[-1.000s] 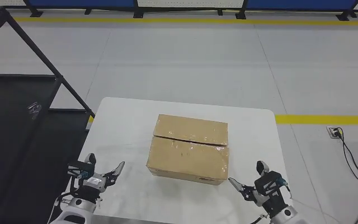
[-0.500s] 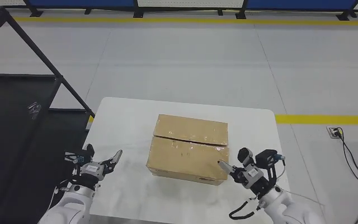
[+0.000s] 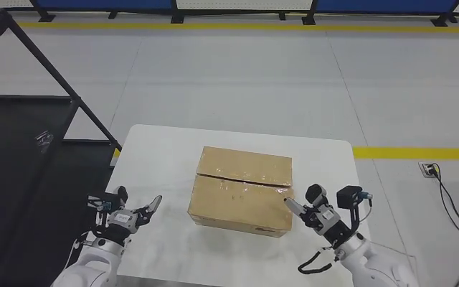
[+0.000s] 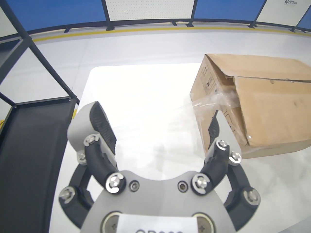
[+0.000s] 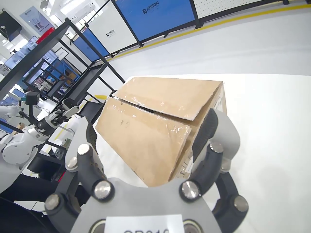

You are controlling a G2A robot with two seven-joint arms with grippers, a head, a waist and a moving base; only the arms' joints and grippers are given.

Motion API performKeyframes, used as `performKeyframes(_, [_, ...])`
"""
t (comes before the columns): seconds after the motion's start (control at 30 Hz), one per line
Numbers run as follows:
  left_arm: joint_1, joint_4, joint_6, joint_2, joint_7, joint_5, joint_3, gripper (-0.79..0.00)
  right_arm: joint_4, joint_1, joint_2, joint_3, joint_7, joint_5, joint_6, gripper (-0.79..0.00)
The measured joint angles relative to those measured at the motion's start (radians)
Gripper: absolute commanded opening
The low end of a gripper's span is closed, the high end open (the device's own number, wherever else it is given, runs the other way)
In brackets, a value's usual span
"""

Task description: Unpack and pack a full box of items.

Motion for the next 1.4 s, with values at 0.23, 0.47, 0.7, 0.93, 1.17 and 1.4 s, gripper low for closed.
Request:
performKeyframes(0.23, [-0.06,0.04,-0.004,-0.002,-0.055,-0.093,-0.012,0.0,0.147,0.088,0.012,0.037,0.264,0.371,-0.162,0.0])
performKeyframes(0.47, [-0.069,0.061,-0.015,-0.002,-0.083,-0.161,-0.031,0.0,0.286,0.168,0.026,0.074,0.432,0.582,-0.216,0.0])
performKeyframes(0.7, [-0.065,0.065,-0.033,-0.001,-0.092,-0.169,-0.032,0.0,0.388,0.252,0.025,0.022,0.462,0.623,-0.185,0.0])
performKeyframes(0.93, [-0.06,0.063,-0.041,0.0,-0.092,-0.162,-0.03,0.0,0.454,0.307,0.024,-0.017,0.487,0.68,-0.195,0.0])
performKeyframes(1.17, [-0.056,0.051,-0.034,-0.001,-0.087,-0.148,-0.019,0.0,0.487,0.324,0.026,-0.03,0.551,0.803,-0.233,0.0])
performKeyframes(1.4, [-0.048,0.047,-0.023,-0.002,-0.071,-0.148,-0.011,0.0,0.51,0.321,0.032,-0.032,0.691,0.98,-0.299,0.0])
